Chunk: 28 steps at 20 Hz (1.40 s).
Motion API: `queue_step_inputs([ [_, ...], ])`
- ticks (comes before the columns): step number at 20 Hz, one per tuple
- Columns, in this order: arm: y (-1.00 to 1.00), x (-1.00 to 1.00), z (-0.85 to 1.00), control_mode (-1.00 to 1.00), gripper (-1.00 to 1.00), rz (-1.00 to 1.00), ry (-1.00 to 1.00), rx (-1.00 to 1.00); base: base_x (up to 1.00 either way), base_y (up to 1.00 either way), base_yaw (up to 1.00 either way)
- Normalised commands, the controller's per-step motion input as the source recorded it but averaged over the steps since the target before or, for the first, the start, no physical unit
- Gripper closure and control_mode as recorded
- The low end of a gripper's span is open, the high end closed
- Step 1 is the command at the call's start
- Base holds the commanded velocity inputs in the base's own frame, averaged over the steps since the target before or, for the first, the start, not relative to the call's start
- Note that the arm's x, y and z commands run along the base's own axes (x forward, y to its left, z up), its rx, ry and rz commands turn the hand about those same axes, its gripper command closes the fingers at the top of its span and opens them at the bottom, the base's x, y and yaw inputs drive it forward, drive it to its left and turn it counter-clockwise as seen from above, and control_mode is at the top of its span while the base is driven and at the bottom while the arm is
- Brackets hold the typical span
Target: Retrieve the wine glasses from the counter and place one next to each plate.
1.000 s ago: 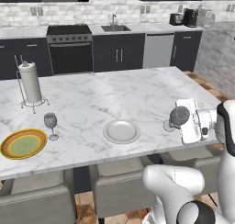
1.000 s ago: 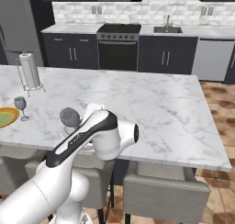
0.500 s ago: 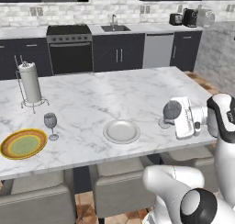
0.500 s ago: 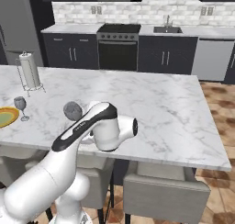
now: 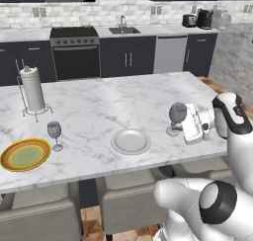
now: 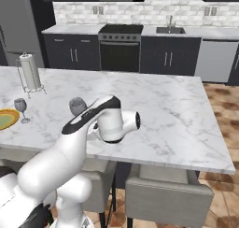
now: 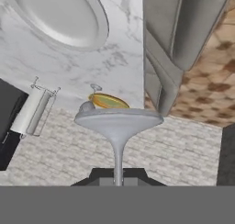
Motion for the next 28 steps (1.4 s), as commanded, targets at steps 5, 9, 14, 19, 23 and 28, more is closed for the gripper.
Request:
queue_step_inputs([
  [5,0.00,0.19,-0.28,-1.00,1.00,0.00,0.01,0.00,0.00,0.00,0.00],
  [9,0.00,0.26,-0.28,-1.00,1.00,0.00,0.04,0.00,0.00,0.00,0.00],
  [14,0.00,0.26,-0.19,-1.00,1.00,0.00,0.03,0.00,0.00,0.00,0.00],
  [19,0.00,0.33,-0.12,-1.00,1.00,0.00,0.08,0.00,0.00,0.00,0.00],
  [23,0.00,0.30,-0.09,-1.00,1.00,0.00,0.06,0.00,0.00,0.00,0.00],
  [28,0.00,0.26,-0.07,-1.00,1.00,0.00,0.01,0.00,0.00,0.00,0.00],
])
